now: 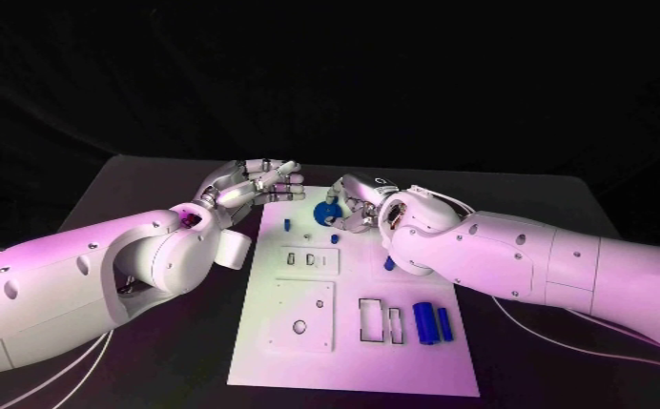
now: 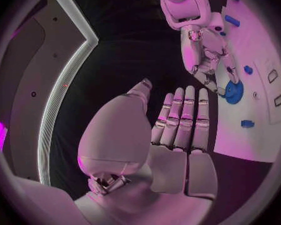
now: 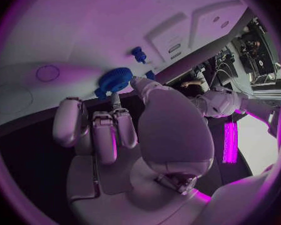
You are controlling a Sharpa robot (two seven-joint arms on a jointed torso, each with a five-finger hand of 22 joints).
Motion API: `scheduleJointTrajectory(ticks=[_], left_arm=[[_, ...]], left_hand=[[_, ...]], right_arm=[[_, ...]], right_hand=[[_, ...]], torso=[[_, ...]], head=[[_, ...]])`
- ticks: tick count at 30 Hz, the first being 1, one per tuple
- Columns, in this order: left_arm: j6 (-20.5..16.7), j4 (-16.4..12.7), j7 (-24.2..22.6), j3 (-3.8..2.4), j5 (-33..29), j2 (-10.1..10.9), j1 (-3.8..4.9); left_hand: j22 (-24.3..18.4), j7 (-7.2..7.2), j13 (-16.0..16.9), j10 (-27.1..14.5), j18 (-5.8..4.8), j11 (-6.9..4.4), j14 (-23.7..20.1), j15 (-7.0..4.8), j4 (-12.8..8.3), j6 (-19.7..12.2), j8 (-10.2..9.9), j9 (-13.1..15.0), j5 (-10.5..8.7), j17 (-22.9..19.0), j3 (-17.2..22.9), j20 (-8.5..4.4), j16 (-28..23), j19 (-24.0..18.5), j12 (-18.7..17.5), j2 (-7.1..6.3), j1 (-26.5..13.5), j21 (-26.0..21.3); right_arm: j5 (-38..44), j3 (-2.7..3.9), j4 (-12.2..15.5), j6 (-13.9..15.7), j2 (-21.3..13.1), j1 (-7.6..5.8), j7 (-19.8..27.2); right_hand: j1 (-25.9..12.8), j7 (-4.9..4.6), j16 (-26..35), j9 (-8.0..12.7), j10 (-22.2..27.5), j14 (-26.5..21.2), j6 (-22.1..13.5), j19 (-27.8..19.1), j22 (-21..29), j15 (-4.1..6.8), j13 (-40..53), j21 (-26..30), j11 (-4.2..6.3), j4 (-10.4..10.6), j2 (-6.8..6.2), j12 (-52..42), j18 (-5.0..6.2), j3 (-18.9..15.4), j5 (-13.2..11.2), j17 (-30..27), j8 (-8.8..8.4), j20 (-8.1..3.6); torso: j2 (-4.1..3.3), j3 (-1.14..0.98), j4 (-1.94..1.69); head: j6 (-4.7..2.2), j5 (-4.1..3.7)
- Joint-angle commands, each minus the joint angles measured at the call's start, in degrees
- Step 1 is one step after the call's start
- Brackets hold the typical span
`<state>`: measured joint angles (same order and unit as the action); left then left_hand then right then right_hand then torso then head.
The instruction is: Assemble the parts on the task board
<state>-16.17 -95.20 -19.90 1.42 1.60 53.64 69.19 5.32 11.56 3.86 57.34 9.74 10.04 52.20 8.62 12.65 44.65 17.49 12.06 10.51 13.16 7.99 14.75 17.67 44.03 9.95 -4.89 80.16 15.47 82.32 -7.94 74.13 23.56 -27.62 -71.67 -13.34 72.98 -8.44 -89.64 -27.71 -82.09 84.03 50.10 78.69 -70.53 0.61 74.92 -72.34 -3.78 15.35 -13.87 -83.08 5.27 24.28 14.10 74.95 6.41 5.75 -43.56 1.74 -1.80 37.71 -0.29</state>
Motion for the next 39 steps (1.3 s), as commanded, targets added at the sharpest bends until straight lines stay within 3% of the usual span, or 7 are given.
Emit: scheduleJointTrajectory(ticks=[1,8,15,22,26,30,39], left_arm=[[0.9,-0.2,-0.2,-0.05,0.1,0.0,0.08],[0.9,-0.1,-0.2,-0.05,0.1,0.1,0.08],[0.9,0.3,-0.3,-0.04,0.1,0.3,0.07],[0.9,0.6,-0.3,-0.03,0.1,0.5,0.06],[1.2,0.7,-0.4,-0.03,0.1,0.3,0.05],[1.3,0.9,-0.4,-0.02,0.1,0.2,0.04],[1.7,2.2,-0.8,-0.01,0.0,0.1,0.02]], left_hand=[[0.0,1.27,0.1,0.2,0.66,0.37,-0.5,-0.02,0.0,-0.4,-0.4,0.1,0.09,0.0,-0.4,0.23,-0.3,0.1,-0.2,0.55,-0.1,-0.4],[0.0,1.27,0.1,0.2,0.66,0.37,-0.5,-0.02,0.0,-0.4,-0.4,0.1,0.09,0.0,-0.4,0.23,-0.3,0.1,-0.2,0.55,-0.1,-0.4],[0.0,1.27,0.1,0.2,0.66,0.37,-0.5,-0.02,0.0,-0.4,-0.4,0.1,0.09,0.0,-0.4,0.23,-0.3,0.1,-0.2,0.55,-0.1,-0.4],[-0.1,1.28,0.1,0.2,0.66,0.39,-0.6,0.00,0.0,-0.5,-0.4,0.1,0.08,0.1,-0.5,0.25,-0.4,0.0,-0.3,0.58,-0.1,-0.4],[-0.1,1.28,0.1,0.2,0.66,0.39,-0.6,0.00,0.0,-0.5,-0.4,0.1,0.08,0.1,-0.5,0.25,-0.4,0.0,-0.3,0.58,-0.1,-0.4],[-0.1,1.28,0.1,0.2,0.66,0.39,-0.6,0.00,0.0,-0.5,-0.4,0.1,0.08,0.1,-0.5,0.25,-0.4,0.0,-0.3,0.58,-0.1,-0.4],[-0.1,1.27,0.1,0.2,0.67,0.39,-0.6,0.01,0.0,-0.5,-0.3,0.1,0.09,0.1,-0.6,0.26,-0.4,0.0,-0.4,0.63,0.0,-0.4]], right_arm=[[-0.5,-0.12,0.2,-0.9,-0.3,0.14,-0.3],[-2.2,-0.11,3.4,6.4,-3.3,0.06,3.5],[-9.0,0.10,9.5,12.0,-10.4,-0.68,9.1],[-19.4,0.23,12.3,5.6,-20.1,-2.53,12.1],[-22.7,0.23,12.2,2.0,-24.0,-2.76,13.8],[-22.8,0.19,11.4,-0.3,-26.5,-2.51,15.1],[-21.8,0.09,8.3,-2.0,-27.6,-1.18,14.8]], right_hand=[[-0.6,-0.21,-0.4,0.1,-0.4,6.0,-0.3,0.3,-0.1,-0.47,4.7,-0.2,-0.14,0.3,0.18,-0.3,-0.16,0.0,0.4,15.1,-0.37,0.09],[-0.1,-0.11,-0.4,0.3,-0.9,6.0,0.2,0.4,-0.3,-0.38,5.3,-0.3,-0.03,-0.4,0.04,-0.7,-0.17,0.5,2.3,15.1,-0.11,0.04],[0.4,-0.21,-0.4,0.7,-0.6,6.0,-0.2,0.1,0.0,-0.45,5.0,0.2,-0.12,-0.9,-0.23,-0.6,-0.07,0.6,1.2,15.1,-0.31,0.07],[3.0,0.10,-0.4,0.8,-0.7,6.0,1.8,0.0,-0.1,-0.23,5.2,0.4,0.16,-3.6,-0.88,-0.6,-0.04,1.9,-0.3,15.1,0.75,-0.08],[3.8,0.22,-0.4,0.9,-0.7,6.0,2.4,-0.3,0.2,-0.15,5.2,0.9,0.26,-4.7,-1.45,-0.7,0.05,1.8,-0.7,15.1,1.06,-0.16],[4.4,0.23,-0.4,1.0,-0.7,6.0,2.5,-0.4,0.2,-0.13,5.2,1.0,0.28,-5.6,-1.79,-0.7,0.06,1.7,-0.7,15.1,1.09,-0.19],[5.2,-0.24,-0.4,1.7,-0.4,6.0,0.5,-0.4,0.0,-0.40,4.9,1.0,-0.11,-6.8,-1.67,-0.4,0.00,1.6,-0.3,15.1,0.03,-0.02]], torso=[[0.02,0.03,0.01],[0.11,-0.01,0.09],[0.25,-0.09,0.17],[0.70,-0.22,0.88],[0.85,-0.44,0.97],[1.01,-0.65,1.31],[1.19,-1.08,1.20]], head=[[0.01,-0.08],[-0.08,-0.14],[-0.47,-0.53],[-0.23,-1.03],[-0.18,-1.51],[0.10,-1.43],[0.30,-1.60]])
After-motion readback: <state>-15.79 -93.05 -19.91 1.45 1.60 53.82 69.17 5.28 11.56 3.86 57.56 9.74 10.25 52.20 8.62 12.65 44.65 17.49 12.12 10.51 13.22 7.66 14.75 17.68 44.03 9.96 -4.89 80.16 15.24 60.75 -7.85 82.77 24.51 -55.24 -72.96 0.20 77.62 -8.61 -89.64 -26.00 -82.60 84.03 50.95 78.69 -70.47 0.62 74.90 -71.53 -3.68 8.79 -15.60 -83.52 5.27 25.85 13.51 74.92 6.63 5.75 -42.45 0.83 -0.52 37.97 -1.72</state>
